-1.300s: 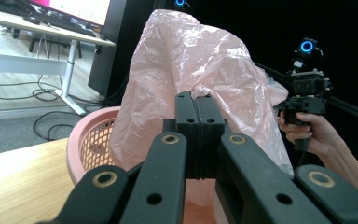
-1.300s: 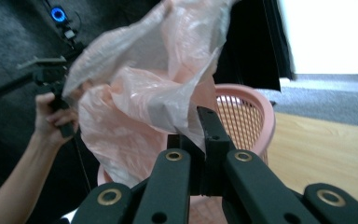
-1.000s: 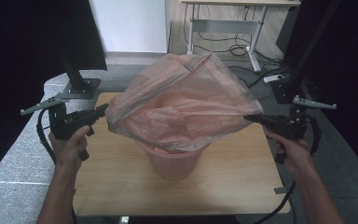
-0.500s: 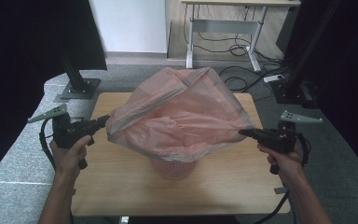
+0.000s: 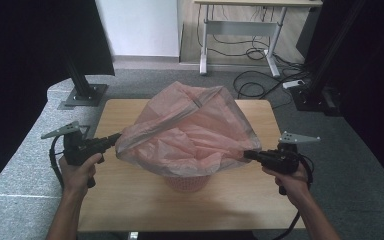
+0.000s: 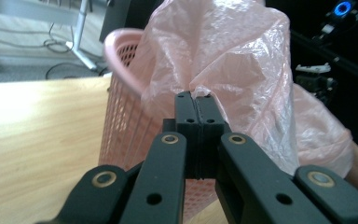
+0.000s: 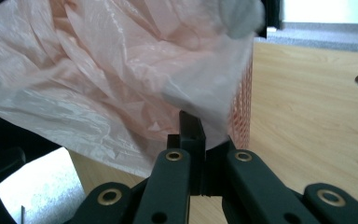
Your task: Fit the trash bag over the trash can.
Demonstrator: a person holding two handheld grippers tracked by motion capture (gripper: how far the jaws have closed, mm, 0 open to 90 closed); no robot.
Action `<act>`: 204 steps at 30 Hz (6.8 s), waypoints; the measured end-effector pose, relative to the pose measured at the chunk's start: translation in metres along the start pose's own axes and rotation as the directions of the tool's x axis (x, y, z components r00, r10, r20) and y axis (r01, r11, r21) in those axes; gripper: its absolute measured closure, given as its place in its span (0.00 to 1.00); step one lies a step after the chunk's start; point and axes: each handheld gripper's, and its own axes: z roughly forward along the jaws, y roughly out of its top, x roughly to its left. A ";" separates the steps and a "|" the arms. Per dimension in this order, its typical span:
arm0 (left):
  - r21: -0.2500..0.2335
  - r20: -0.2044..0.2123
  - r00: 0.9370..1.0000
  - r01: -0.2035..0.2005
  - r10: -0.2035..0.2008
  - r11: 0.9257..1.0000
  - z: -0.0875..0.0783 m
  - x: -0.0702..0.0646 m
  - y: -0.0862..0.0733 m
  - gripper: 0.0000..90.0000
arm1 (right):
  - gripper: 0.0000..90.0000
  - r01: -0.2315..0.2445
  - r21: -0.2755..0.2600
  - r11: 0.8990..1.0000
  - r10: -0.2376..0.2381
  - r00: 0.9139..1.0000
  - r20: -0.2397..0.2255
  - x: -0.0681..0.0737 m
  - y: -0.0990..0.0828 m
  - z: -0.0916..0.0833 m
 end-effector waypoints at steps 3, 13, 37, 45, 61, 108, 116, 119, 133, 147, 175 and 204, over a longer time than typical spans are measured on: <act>0.014 -0.004 1.000 0.009 -0.009 1.000 0.005 0.005 -0.005 1.00 | 0.99 0.014 0.022 1.000 -0.014 1.000 0.017 -0.001 -0.005 0.009; 0.055 -0.034 0.999 -0.020 0.022 0.998 0.017 0.003 -0.010 1.00 | 0.99 0.085 0.090 0.992 -0.089 0.995 0.047 0.008 -0.015 0.040; 0.084 -0.080 0.994 -0.062 0.069 0.995 0.026 -0.001 -0.005 1.00 | 0.54 0.109 0.022 0.994 -0.110 0.991 0.070 0.013 -0.028 0.016; 0.079 -0.084 0.994 -0.063 0.069 0.995 0.026 -0.002 -0.003 1.00 | 0.38 0.141 -0.106 0.984 -0.130 0.986 0.108 0.010 -0.012 -0.041; 0.105 -0.096 0.991 -0.083 0.093 0.991 0.035 0.004 0.015 1.00 | 0.37 0.266 -0.086 0.960 -0.252 0.957 0.144 0.021 0.094 0.008; 0.030 -0.080 0.996 -0.045 0.047 0.999 0.035 0.000 0.032 0.97 | 0.99 0.202 -0.059 0.978 -0.176 0.939 0.296 -0.022 0.088 0.056; 0.056 -0.089 0.995 0.056 -0.051 0.997 0.044 0.026 0.023 0.97 | 0.99 0.152 -0.079 0.985 -0.122 0.944 0.305 -0.042 0.082 0.079; 0.056 -0.094 0.994 0.066 -0.060 0.996 0.048 0.030 0.023 0.97 | 0.99 0.140 -0.081 0.987 -0.111 0.949 0.295 -0.046 0.081 0.089; 0.144 -0.170 0.980 0.131 -0.106 0.981 0.082 0.056 0.015 0.99 | 0.99 0.071 -0.064 0.995 -0.054 0.970 0.238 -0.067 0.066 0.122; 0.209 -0.191 0.971 0.183 -0.143 0.961 0.102 0.072 0.014 0.99 | 1.00 0.007 0.018 1.000 -0.011 0.972 0.234 -0.081 0.067 0.146; 0.281 -0.252 0.957 0.212 -0.141 0.936 0.095 0.085 0.007 0.99 | 0.96 -0.122 0.136 0.983 0.085 0.964 0.251 -0.101 0.066 0.154; 0.185 -0.201 0.977 0.112 -0.074 0.976 0.072 0.058 0.010 0.98 | 0.36 0.221 -0.055 0.974 -0.215 0.972 0.090 -0.001 0.065 0.046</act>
